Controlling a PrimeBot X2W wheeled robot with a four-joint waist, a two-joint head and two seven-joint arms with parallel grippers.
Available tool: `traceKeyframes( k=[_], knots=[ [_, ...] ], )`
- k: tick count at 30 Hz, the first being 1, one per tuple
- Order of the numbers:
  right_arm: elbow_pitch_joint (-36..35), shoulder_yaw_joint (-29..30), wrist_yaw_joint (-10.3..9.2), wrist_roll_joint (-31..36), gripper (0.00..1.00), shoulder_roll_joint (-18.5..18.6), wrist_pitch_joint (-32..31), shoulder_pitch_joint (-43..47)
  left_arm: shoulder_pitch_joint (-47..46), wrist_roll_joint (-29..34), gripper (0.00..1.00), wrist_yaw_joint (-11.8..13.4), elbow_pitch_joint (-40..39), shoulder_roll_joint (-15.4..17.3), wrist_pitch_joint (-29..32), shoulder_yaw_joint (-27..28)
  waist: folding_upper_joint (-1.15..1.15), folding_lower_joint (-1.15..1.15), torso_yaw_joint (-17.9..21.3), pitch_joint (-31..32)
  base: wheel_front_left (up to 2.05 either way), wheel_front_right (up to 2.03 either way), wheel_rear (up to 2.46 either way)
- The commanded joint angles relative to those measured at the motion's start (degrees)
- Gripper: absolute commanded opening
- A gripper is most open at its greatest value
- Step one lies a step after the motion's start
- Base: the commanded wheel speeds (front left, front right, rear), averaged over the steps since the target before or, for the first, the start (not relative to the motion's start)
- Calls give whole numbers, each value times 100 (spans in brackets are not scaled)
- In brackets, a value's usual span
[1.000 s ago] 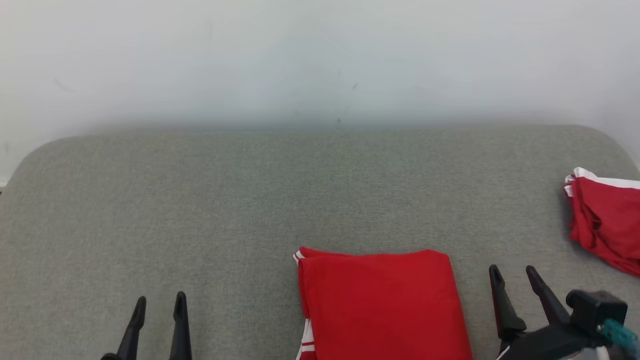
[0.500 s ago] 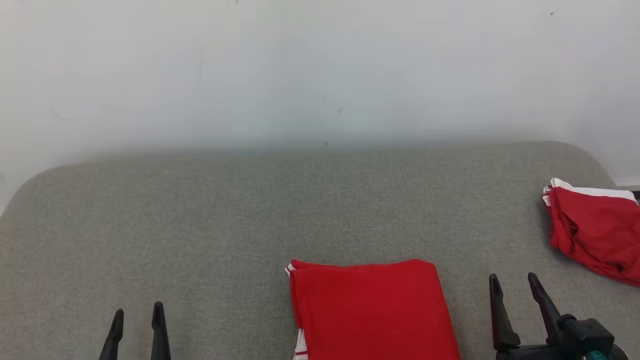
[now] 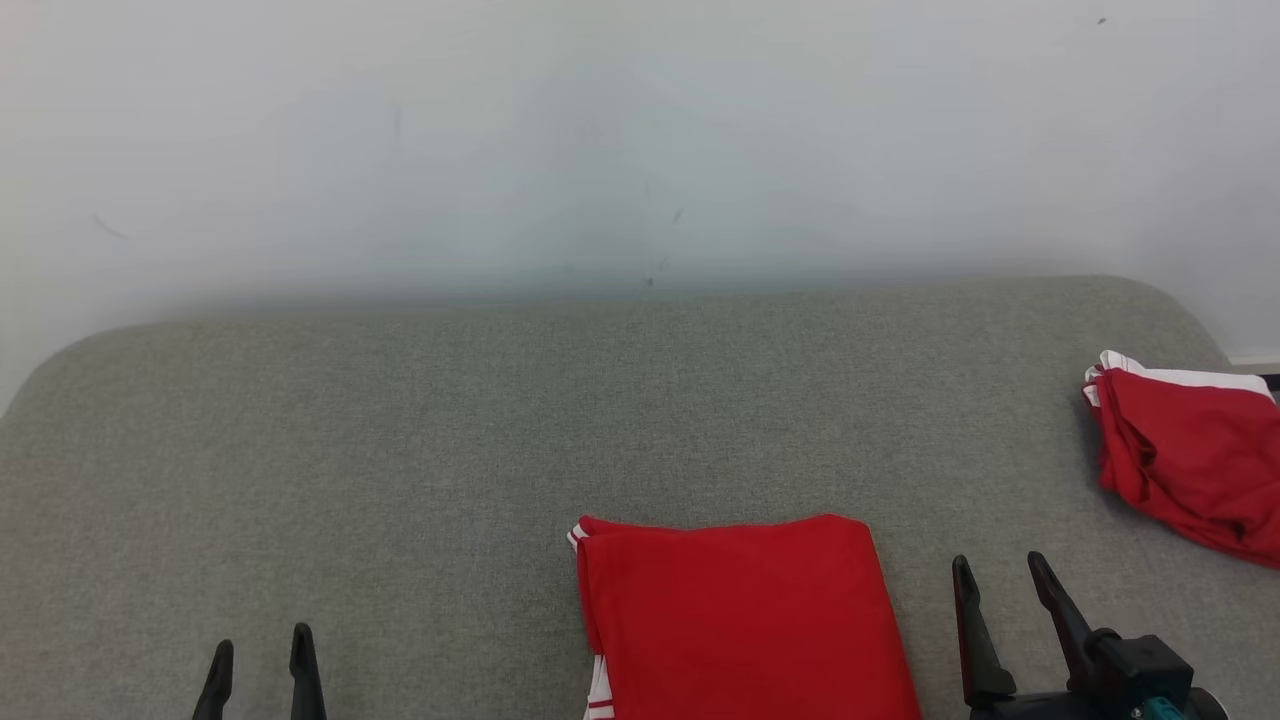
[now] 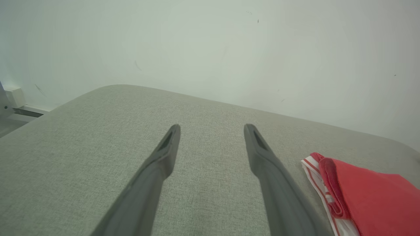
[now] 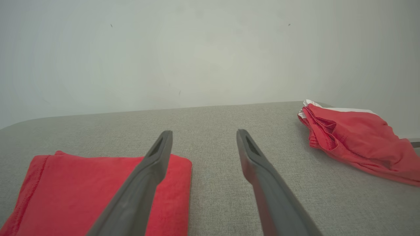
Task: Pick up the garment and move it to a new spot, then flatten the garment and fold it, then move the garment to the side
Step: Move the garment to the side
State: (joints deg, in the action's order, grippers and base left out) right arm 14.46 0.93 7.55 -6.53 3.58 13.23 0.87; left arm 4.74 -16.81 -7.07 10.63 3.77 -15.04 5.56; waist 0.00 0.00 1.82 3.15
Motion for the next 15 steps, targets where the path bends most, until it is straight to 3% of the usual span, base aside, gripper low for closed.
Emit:
traceKeyframes(
  k=[1,15],
  knots=[
    [37,-14,-16,-16,100,-13,46,-92,48,44,100,-17,28,-30,-15,2,0,0,-2,-9,0,0,0],
    [126,26,-16,-45,100,-35,39,-115,72,122,100,-34,38,-63,-15,-3,0,0,-38,-30,0,0,0]
  ],
)
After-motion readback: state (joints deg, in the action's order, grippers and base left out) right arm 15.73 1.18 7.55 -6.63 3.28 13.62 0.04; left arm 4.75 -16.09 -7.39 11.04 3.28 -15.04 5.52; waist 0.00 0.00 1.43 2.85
